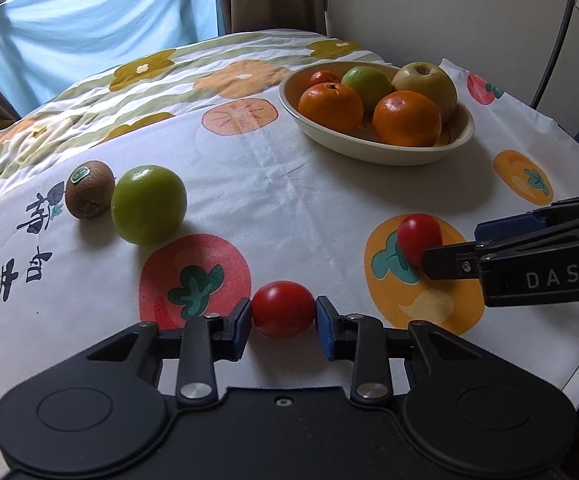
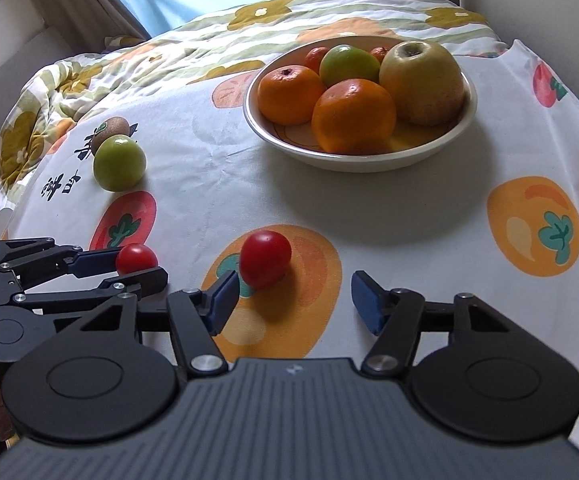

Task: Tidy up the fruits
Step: 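Grasp a red cherry tomato with the left tool while the right tool grasps the other, then carry the tomato into the bowl and open the left tool while the right tool carries its tomato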

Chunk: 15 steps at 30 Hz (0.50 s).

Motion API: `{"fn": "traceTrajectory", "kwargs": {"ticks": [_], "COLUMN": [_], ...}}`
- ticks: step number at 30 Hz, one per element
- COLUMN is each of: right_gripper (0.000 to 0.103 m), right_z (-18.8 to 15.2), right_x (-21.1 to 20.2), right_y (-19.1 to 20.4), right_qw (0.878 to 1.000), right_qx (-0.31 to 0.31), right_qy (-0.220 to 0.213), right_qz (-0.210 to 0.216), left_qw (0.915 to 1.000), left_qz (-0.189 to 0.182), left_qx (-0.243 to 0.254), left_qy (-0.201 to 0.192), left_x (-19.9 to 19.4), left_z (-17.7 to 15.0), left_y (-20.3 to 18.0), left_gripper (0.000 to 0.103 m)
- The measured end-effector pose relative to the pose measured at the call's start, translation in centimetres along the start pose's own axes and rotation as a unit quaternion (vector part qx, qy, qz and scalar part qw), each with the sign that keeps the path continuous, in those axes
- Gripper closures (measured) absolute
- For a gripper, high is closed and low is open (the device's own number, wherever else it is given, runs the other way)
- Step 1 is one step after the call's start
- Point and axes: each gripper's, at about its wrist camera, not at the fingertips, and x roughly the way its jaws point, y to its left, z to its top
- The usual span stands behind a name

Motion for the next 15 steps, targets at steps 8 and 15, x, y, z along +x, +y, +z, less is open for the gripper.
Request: {"fn": "traceTrajectory", "kwargs": {"ticks": [8,15], "right_gripper": [0.036,0.052], "right_z": [0.2,0.5], "right_x": [0.9,1.3], "right_y": [1.4,1.9], "right_qw": [1.000,1.000], "right_qx": [-0.018,-0.025], "right_qy": [0.001,0.004], "right_qz": [0.002,-0.001], "left_qw": [0.9999,0.9996], "left_qz": [0.011,0.016], "left_qx": [-0.007,-0.021], "left_qy": [0.002,0.008], "left_x": [-0.6,-1.3], "left_z": [-0.8,-1.4], "left_y": [0.8,1.4], "left_gripper": [0.066,0.066]}}
